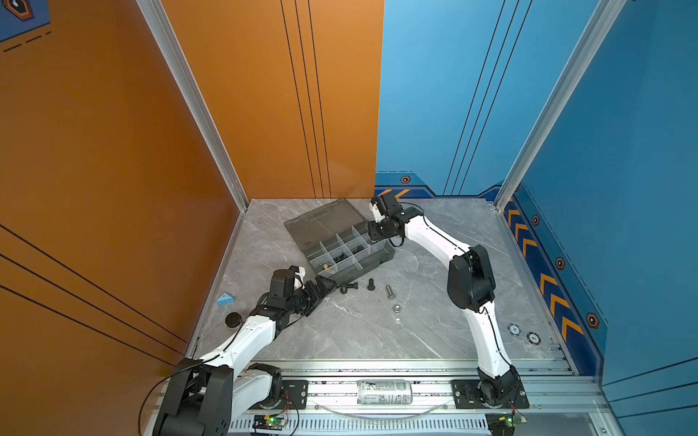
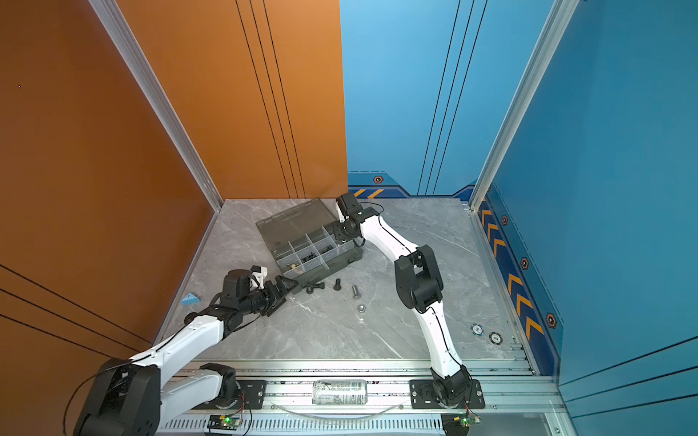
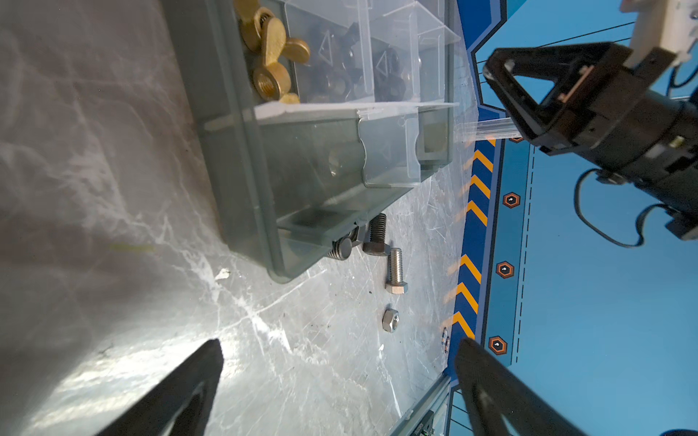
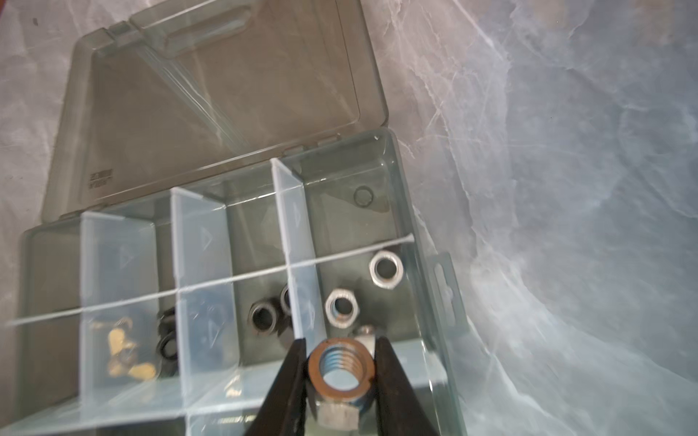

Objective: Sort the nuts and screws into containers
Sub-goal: 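Lift the silver nut and carry it over the box with the right gripper, then open the right gripper to drop the silver nut into the compartment, then move the open right gripper back above the loose silver hex nut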

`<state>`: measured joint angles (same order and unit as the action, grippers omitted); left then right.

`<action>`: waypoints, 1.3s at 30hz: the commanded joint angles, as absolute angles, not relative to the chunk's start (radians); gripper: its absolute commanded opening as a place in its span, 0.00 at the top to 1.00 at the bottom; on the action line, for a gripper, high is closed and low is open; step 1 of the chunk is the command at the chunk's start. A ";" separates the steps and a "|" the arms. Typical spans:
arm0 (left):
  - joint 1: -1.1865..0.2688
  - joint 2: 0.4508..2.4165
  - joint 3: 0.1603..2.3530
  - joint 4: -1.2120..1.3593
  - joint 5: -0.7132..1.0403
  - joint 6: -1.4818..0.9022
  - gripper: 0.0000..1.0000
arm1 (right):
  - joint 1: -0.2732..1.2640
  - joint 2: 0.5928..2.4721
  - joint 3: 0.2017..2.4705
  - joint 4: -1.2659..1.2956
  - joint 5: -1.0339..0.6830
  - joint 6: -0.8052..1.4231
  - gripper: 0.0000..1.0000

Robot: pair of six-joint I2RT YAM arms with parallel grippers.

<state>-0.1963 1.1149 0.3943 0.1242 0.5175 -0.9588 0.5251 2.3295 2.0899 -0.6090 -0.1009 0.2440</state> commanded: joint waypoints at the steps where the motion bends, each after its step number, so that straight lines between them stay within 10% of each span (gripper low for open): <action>1: -0.207 1.126 0.423 0.141 0.524 -0.955 0.02 | 0.516 2.376 2.154 -0.604 -0.096 0.277 0.83; 16: -0.219 1.144 0.435 0.144 0.510 -0.957 0.02 | 0.508 2.404 2.203 -0.675 -0.139 0.268 0.52; 39: -0.227 1.157 0.455 0.142 0.522 -0.952 0.02 | 0.492 1.903 1.657 -0.733 -0.251 0.314 0.46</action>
